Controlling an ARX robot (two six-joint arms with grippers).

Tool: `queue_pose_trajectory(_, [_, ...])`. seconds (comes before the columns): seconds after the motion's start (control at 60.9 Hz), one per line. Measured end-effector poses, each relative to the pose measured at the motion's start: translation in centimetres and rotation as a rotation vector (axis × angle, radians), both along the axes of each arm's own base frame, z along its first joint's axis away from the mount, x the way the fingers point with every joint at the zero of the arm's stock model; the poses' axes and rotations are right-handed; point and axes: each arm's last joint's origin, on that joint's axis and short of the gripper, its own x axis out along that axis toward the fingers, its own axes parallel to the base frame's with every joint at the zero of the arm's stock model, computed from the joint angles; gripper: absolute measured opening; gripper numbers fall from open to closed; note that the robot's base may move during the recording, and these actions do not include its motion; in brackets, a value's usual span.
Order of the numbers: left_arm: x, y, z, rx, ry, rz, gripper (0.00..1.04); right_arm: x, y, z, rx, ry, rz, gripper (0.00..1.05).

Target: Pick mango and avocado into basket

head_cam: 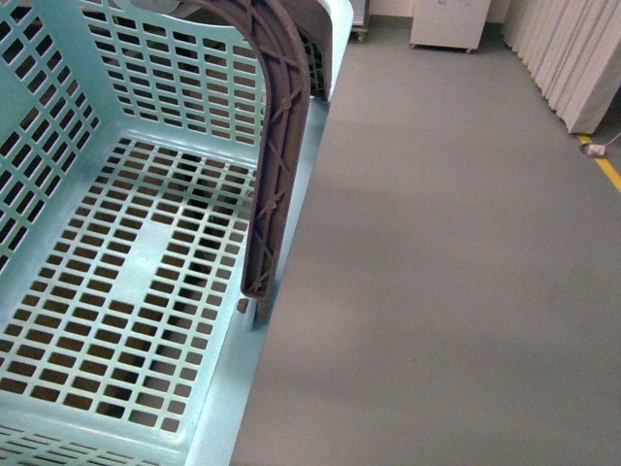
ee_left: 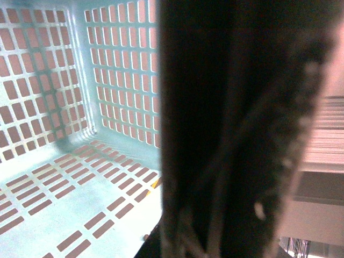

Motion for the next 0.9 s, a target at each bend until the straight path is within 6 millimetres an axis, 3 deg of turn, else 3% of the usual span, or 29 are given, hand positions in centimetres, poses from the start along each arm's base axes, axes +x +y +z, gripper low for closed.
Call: queue_pose_trajectory(0.904, [-0.02,0.00,0.03,0.000,-0.001,0.001,0.06,0.00,0.00,0.01,0.000,0.000,0.000,0.97])
